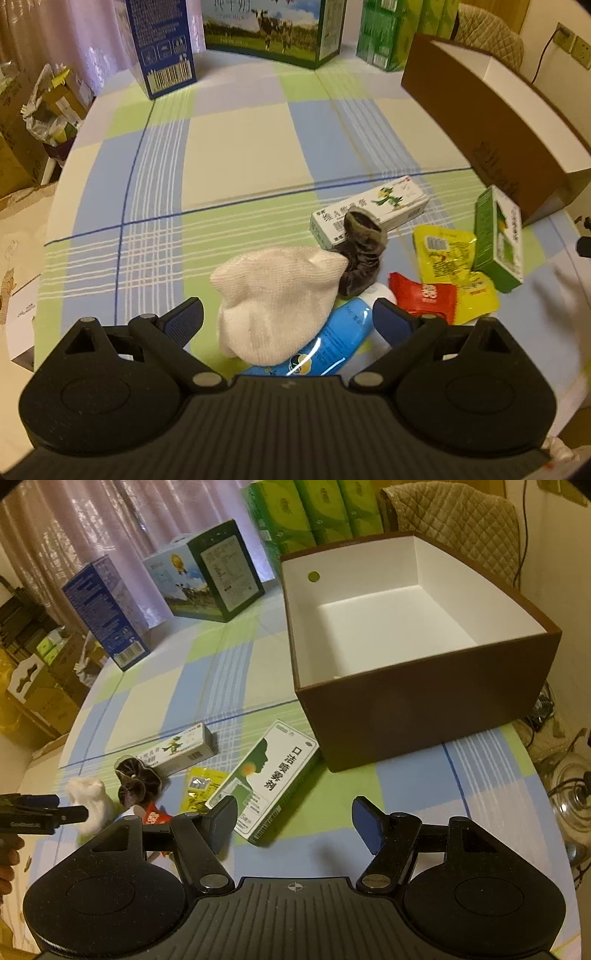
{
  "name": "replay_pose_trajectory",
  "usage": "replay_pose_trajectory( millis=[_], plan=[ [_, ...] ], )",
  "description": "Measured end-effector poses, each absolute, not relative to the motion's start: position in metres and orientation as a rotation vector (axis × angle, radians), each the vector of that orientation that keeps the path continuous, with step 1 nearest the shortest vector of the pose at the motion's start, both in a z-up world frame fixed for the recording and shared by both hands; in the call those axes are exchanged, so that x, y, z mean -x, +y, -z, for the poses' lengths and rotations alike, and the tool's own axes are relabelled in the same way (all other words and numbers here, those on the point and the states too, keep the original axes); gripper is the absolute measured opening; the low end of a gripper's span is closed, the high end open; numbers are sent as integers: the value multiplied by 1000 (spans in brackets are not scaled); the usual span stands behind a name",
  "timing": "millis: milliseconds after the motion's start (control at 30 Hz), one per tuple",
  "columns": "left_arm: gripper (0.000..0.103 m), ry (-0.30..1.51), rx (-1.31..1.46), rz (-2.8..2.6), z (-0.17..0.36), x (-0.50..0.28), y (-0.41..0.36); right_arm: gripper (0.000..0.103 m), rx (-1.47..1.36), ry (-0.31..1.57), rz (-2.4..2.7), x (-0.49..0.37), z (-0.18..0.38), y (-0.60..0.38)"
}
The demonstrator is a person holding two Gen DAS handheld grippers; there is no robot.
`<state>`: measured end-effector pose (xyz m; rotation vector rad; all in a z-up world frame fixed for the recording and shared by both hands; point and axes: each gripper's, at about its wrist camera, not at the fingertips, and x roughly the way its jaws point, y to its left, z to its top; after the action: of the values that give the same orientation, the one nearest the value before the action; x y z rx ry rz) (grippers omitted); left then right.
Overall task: Organize objects
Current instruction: 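Move both tools back over the remaining items on the table, then grasp the white towel with the left tool while the right tool grasps the white bottle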
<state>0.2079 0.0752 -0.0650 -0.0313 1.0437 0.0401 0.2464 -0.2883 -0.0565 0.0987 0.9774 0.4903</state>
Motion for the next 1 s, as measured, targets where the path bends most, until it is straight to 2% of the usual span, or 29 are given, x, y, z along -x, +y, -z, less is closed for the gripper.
replay_pose_trajectory(
  millis=[433,533,567,633,733,1000],
  plan=[
    [95,1079,12,-76,93,-231,81,66,-126,1006,-430,-253,63,-283],
    [84,1071,11,-72,94,-232,82,66,-124,1014,-435,-255,65,-277],
    [71,1068,21,-66,94,-232,84,66,-123,1017,-440,-255,65,-274],
    [57,1053,24,-62,91,-231,85,66,-117,1022,-450,-255,67,-268],
    [46,1040,18,-61,87,-229,89,66,-107,1034,-467,-254,70,-258],
    [44,989,68,-130,63,-221,119,66,-68,1047,-562,-248,70,-225]
  ],
)
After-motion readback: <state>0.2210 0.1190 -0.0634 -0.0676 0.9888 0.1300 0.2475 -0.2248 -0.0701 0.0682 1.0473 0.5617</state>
